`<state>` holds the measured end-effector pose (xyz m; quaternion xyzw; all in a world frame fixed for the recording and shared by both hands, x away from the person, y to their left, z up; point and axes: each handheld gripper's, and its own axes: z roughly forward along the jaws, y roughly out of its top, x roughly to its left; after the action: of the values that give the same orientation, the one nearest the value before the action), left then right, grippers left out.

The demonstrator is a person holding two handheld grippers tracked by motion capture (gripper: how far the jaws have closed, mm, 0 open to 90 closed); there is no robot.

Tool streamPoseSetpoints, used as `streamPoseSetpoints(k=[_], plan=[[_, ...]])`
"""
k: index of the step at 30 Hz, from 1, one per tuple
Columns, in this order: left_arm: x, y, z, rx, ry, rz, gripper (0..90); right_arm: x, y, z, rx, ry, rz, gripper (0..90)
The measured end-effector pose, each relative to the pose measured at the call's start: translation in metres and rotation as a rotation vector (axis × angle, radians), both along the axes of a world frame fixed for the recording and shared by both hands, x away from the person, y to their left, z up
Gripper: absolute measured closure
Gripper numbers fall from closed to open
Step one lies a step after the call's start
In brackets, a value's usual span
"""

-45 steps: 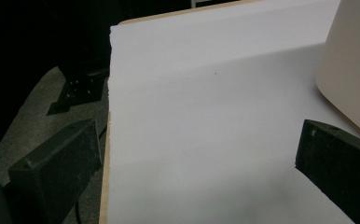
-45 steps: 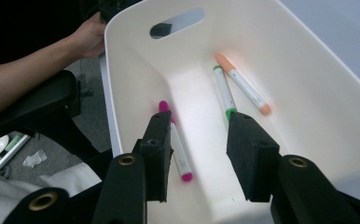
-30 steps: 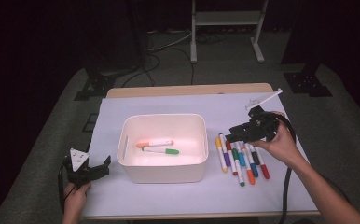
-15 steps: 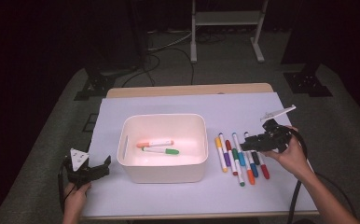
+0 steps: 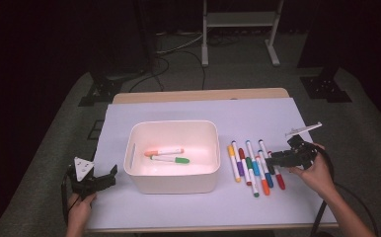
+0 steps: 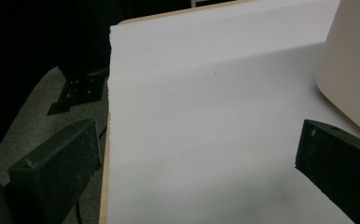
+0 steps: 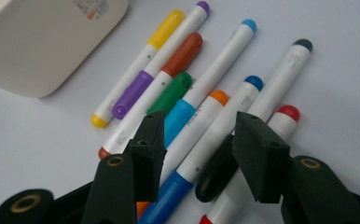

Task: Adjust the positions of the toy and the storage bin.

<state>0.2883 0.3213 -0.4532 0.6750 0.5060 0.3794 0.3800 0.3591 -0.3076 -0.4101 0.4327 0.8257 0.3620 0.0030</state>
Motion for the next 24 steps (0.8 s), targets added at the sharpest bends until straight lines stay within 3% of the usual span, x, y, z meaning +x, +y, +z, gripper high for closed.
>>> streamPoseSetpoints(k=[24], plan=[[0.000,0.000,0.000,0.000,-0.003,0.000,0.0,-0.013,-0.025,-0.028,-0.140,0.001,-0.123,62.8]])
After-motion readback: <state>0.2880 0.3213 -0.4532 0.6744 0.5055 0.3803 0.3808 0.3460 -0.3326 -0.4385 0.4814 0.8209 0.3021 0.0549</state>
